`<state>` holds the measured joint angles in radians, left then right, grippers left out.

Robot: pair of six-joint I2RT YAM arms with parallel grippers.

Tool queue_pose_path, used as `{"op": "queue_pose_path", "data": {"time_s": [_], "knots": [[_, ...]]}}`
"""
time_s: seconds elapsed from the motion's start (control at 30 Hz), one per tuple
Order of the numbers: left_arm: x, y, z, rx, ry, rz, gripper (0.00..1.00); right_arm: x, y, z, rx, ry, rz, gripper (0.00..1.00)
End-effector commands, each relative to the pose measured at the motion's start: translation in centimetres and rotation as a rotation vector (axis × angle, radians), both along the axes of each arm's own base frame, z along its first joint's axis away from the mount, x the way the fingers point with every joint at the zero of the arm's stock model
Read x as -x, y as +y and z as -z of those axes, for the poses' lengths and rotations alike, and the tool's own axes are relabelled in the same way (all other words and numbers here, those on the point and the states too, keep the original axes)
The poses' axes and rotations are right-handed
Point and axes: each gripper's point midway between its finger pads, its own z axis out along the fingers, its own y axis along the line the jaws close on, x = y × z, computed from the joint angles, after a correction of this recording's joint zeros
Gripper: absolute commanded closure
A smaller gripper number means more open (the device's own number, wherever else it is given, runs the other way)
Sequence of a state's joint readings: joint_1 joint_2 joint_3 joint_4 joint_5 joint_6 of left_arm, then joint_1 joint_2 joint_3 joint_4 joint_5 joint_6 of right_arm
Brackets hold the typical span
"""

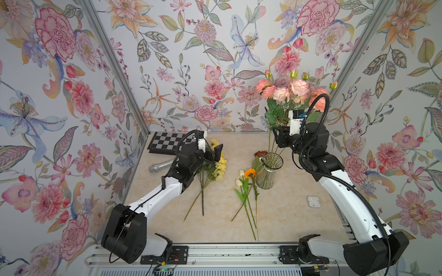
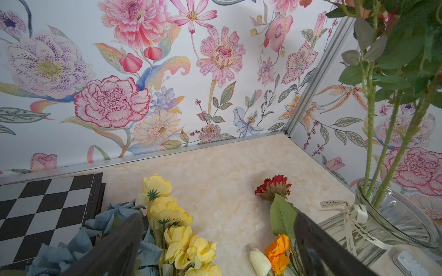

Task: Place the pink flowers into the vase
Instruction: Place the flower in the vase, then reset both arms

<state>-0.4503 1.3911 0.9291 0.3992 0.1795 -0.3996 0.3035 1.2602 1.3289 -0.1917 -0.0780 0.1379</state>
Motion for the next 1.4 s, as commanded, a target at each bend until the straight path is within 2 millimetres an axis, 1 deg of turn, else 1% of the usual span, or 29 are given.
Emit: {"op": "queue_pose_path", "data": {"time_s": [0.0, 0.07, 0.2, 0.4, 0.43, 0.47, 0.63, 0.8, 1.03, 1.2, 1.27, 1.37], "knots": [[0.0, 0.8, -0.4, -0.033, -0.015, -0.026, 0.01, 1.2, 0.1, -1.0, -0.011, -0.011, -0.003, 0.4], [0.0, 0.9, -0.4, -0.044, -0.014, -0.032, 0.01, 1.6, 0.0, -0.9, -0.007, 0.0, 0.003, 0.32], [-0.2, 1.2, -0.8, -0.071, -0.016, -0.049, 0.01, 2.7, -0.2, -0.5, 0.007, 0.024, 0.02, 0.24], [-0.8, 2.0, -1.8, -0.124, -0.02, -0.08, 0.01, 4.4, -1.4, 1.1, 0.024, 0.07, 0.075, 0.13], [-0.9, 2.2, -2.0, -0.127, -0.021, -0.087, 0.01, 4.8, -1.6, 1.2, 0.022, 0.074, 0.081, 0.02], [-0.9, 2.5, -2.2, -0.128, -0.022, -0.094, 0.0, 5.1, -1.8, 1.7, 0.022, 0.085, 0.088, 0.0], [-1.0, 3.7, -3.1, -0.139, -0.033, -0.123, 0.01, 6.4, -2.5, 2.8, 0.016, 0.113, 0.111, 0.0], [-1.3, 5.1, -3.3, -0.164, -0.026, -0.157, 0.01, 7.3, -2.9, 4.3, 0.013, 0.154, 0.126, 0.0], [-1.1, 7.1, -2.3, -0.189, -0.005, -0.217, 0.01, 9.1, -4.1, 7.1, 0.014, 0.208, 0.164, 0.0], [-0.6, 9.6, -1.4, -0.195, 0.013, -0.28, 0.01, 10.5, -5.0, 8.5, 0.002, 0.224, 0.186, 0.0], [-0.5, 10.4, -1.2, -0.193, 0.017, -0.302, 0.01, 10.8, -5.3, 9.4, 0.006, 0.244, 0.197, 0.0], [-0.2, 11.5, -0.2, -0.21, 0.033, -0.335, 0.01, 11.1, -5.9, 10.5, 0.011, 0.263, 0.22, 0.0]]}}
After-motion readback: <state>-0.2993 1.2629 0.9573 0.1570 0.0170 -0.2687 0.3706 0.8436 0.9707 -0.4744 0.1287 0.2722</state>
